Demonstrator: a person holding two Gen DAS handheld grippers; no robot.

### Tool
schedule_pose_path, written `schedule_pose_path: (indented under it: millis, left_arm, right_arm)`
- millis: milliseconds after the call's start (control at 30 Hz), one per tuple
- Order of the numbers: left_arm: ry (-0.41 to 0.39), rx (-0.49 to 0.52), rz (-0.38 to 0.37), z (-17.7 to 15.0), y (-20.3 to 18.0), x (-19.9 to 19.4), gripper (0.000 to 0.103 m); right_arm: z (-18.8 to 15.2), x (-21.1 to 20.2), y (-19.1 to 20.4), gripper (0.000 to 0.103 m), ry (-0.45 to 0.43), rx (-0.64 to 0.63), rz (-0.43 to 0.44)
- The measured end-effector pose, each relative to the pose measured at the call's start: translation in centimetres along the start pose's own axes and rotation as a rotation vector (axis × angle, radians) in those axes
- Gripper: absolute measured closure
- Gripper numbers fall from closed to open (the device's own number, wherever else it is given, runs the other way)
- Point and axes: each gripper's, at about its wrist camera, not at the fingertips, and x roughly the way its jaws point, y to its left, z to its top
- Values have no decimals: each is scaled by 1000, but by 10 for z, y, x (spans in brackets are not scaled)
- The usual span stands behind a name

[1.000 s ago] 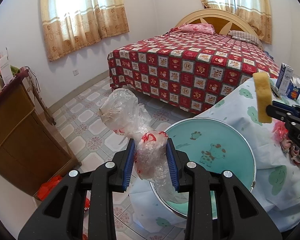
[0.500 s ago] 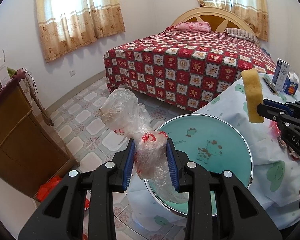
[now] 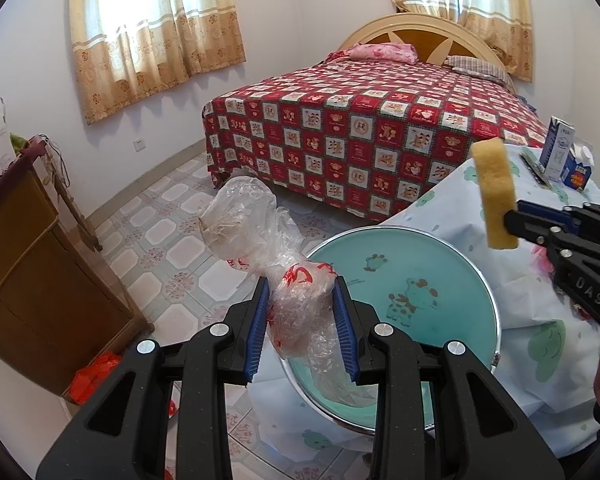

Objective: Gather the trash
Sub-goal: 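Release the clear bag into the teal bin while the right gripper drops the sponge in, then grasp the red wrapper bundle with the right gripper while the left gripper reaches for cloth scraps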

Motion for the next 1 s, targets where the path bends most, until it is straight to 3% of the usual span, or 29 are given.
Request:
schedule_pose_path:
  millis: [67, 100, 133, 267, 433, 633, 833, 1000]
  left_arm:
    - [-10, 6, -17, -1, -6, -2, 63]
    - [-13, 8, -21, -1, -7, -3, 53]
    - [-19, 10, -28, -1, -9, -4, 49]
    - [-34, 21, -46, -2, -16, -8, 40]
    - [-15, 20, -42, -5, -17, -4, 35]
    - [21, 30, -41, -15, -29, 4, 32]
    - [60, 82, -73, -27, -62, 6, 32]
    - [52, 156, -98, -32, -106, -2, 32]
  right_arm:
    - [-1, 1, 1, 87, 3, -1, 26]
    - [-2, 1, 2, 83, 2, 0, 28]
    - [-2, 1, 1, 73, 5, 4, 32]
    - [-5, 1, -3, 63, 9, 14, 27]
    - [-9, -8, -11, 60, -1, 40, 8]
    - [-36, -57, -46, 56, -38, 80, -91]
    - [-96, -133, -123, 53, -79, 222, -302]
    - [-139, -156, -156, 53, -55, 323, -370]
